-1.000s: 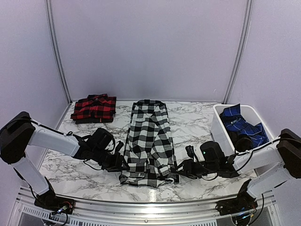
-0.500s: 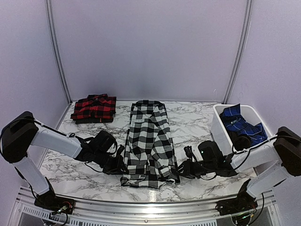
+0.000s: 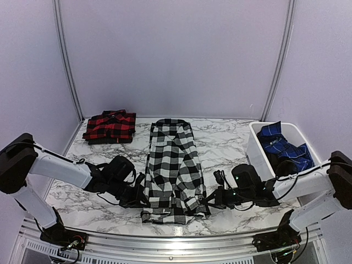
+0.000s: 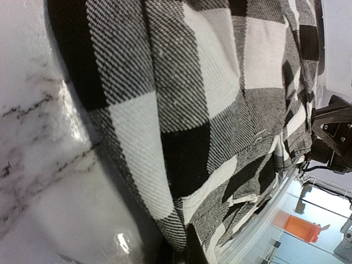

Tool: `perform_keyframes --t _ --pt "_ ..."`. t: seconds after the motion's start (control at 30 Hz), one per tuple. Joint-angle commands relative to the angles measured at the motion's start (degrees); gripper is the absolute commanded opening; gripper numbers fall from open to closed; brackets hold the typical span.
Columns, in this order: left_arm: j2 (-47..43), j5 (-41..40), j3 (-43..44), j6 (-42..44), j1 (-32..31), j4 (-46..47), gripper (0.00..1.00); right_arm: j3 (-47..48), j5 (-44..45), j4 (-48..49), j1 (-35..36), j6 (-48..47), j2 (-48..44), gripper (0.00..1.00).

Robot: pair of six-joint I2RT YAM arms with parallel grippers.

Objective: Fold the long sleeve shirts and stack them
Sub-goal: Pick up the rectangle-folded shirt from the center of the board, then fold the rectangle-folded shirt at the center of the board.

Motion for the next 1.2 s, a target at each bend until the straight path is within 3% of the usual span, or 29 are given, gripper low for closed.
perform_keyframes --t 0.0,0.17,0.37,0.6,0.8,0.97,1.17 --pt "-6.18 0.16 -1.96 -2.08 -1.03 -0.59 0.00 2.05 1.35 -2.57 1.76 1.25 -4.37 0.00" --pt "-9.76 -1.19 -0.23 -1.91 -1.07 -2.84 0.00 5.41 3.06 -6.04 2.13 0.71 -7.47 0.00" --pt "-6.92 -0.44 8.10 0.55 2.78 -4.16 0.00 15.11 3.40 -7.70 -2.06 -4.69 -1.81 0.00" --pt "7.01 1.46 22.33 2.19 12.89 -3.12 0.00 31.09 1.99 -4.19 -10.31 -10.58 15.50 0.00" --pt "22.30 0.43 33.45 1.04 17.32 0.29 0.00 41.29 1.06 0.24 -15.44 -10.17 31.41 0.00" --pt "28.17 -0.35 33.62 -1.90 18.03 5.63 0.00 43.36 2.33 1.62 -15.98 -9.04 37.20 0.00" --pt "24.19 -2.16 25.01 -3.53 15.94 7.29 0.00 35.77 0.89 5.54 -15.45 -6.83 35.32 0.00"
